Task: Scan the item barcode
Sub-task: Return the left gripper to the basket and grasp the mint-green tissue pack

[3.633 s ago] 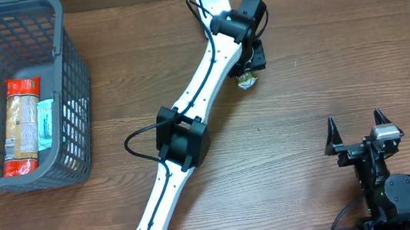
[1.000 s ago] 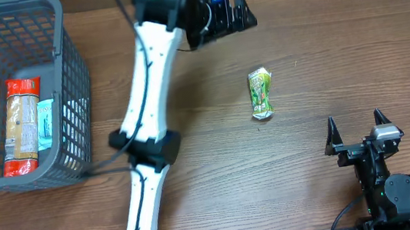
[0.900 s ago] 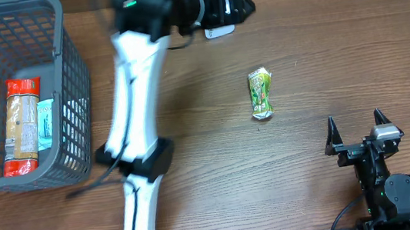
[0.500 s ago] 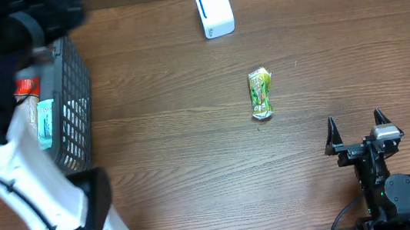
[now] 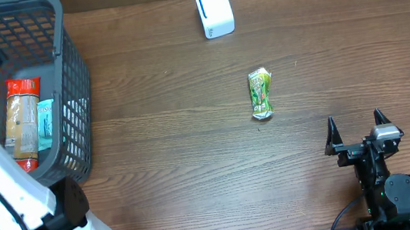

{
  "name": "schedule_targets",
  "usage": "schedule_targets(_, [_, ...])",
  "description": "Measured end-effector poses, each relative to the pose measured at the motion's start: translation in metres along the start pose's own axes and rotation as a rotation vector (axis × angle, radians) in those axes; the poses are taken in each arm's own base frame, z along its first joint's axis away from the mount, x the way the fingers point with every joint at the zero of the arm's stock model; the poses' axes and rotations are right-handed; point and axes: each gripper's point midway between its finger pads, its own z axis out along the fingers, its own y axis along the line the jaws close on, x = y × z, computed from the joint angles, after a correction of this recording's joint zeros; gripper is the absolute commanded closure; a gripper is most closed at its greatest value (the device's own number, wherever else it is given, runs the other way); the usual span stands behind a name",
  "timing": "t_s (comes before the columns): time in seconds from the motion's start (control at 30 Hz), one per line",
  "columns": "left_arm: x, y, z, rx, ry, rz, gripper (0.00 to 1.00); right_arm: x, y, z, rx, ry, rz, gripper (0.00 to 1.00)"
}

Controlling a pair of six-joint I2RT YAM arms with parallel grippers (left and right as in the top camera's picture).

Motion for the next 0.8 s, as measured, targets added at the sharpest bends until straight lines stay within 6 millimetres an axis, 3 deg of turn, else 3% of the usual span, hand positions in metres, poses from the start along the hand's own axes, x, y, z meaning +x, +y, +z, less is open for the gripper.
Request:
schedule_targets(0.2, [0.035,0.016,0.062,-0.11,0.199,0.042,0.07,0.0,0.0,0.0,0.0,0.0,0.0,0.0])
schedule_targets(0.37, [0.055,0.02,0.107,-0.134,0.28,0.097,0.05,0.0,0.0,0.0,0.0,0.001,0.0,0.0])
schedule_targets(0.43, [0.065,0.021,0.126,-0.138,0.312,0.113,0.07,0.0,0.0,0.0,0.0,0.0,0.0,0.0])
schedule_targets(0.5, [0.077,0.023,0.144,-0.142,0.342,0.135,0.19,0.0,0.0,0.0,0.0,0.0,0.0,0.0])
schedule_targets(0.67, [0.112,0.028,0.194,-0.142,0.401,0.201,0.19,0.0,0.0,0.0,0.0,0.0,0.0,0.0])
schedule_targets(0.8, [0.13,0.03,0.217,-0.133,0.413,0.249,0.2,0.0,0.0,0.0,0.0,0.0,0.0,0.0])
